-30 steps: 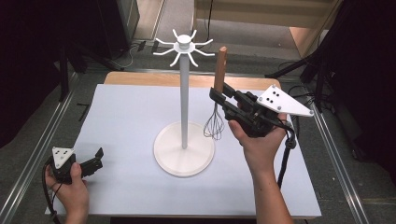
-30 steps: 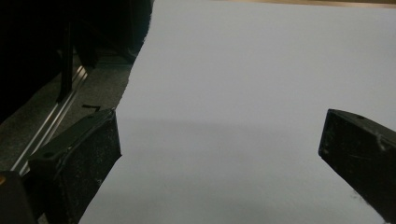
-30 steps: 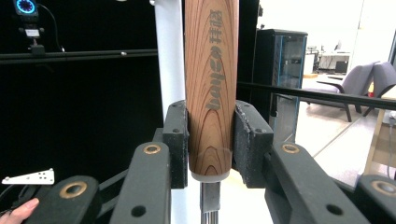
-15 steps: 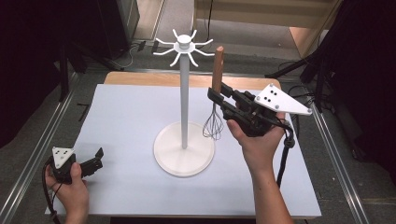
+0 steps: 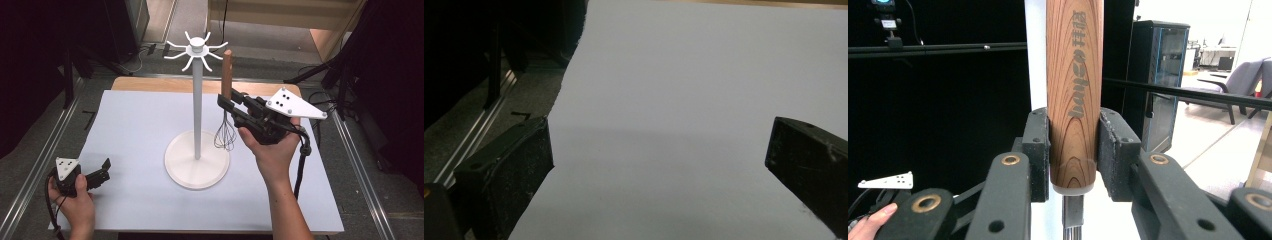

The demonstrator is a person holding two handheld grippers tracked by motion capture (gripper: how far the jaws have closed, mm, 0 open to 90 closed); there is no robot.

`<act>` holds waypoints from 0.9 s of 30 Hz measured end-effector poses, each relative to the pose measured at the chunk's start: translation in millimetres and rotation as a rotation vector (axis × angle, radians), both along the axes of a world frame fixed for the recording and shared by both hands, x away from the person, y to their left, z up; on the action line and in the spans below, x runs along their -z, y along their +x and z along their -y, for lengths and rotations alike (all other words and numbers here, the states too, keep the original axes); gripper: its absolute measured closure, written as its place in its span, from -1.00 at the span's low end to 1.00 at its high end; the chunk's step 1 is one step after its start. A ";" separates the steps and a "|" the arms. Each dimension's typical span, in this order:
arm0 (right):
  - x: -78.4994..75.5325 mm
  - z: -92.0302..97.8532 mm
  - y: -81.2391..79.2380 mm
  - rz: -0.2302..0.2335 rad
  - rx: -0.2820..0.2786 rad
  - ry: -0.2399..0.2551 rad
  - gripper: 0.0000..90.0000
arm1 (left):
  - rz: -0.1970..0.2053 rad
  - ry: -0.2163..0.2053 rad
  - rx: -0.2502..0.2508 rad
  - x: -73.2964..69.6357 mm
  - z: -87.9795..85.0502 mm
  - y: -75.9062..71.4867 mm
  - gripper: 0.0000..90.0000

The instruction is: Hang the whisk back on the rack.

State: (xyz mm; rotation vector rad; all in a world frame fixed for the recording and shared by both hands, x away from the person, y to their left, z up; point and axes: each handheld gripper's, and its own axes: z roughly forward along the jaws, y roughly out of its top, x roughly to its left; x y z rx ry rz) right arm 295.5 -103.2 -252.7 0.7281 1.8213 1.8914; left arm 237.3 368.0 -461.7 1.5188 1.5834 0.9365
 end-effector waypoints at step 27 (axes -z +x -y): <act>10.2 -11.0 8.9 0.047 -0.008 0.026 0.56 | -0.002 0.000 0.000 0.0 0.5 0.3 -1.00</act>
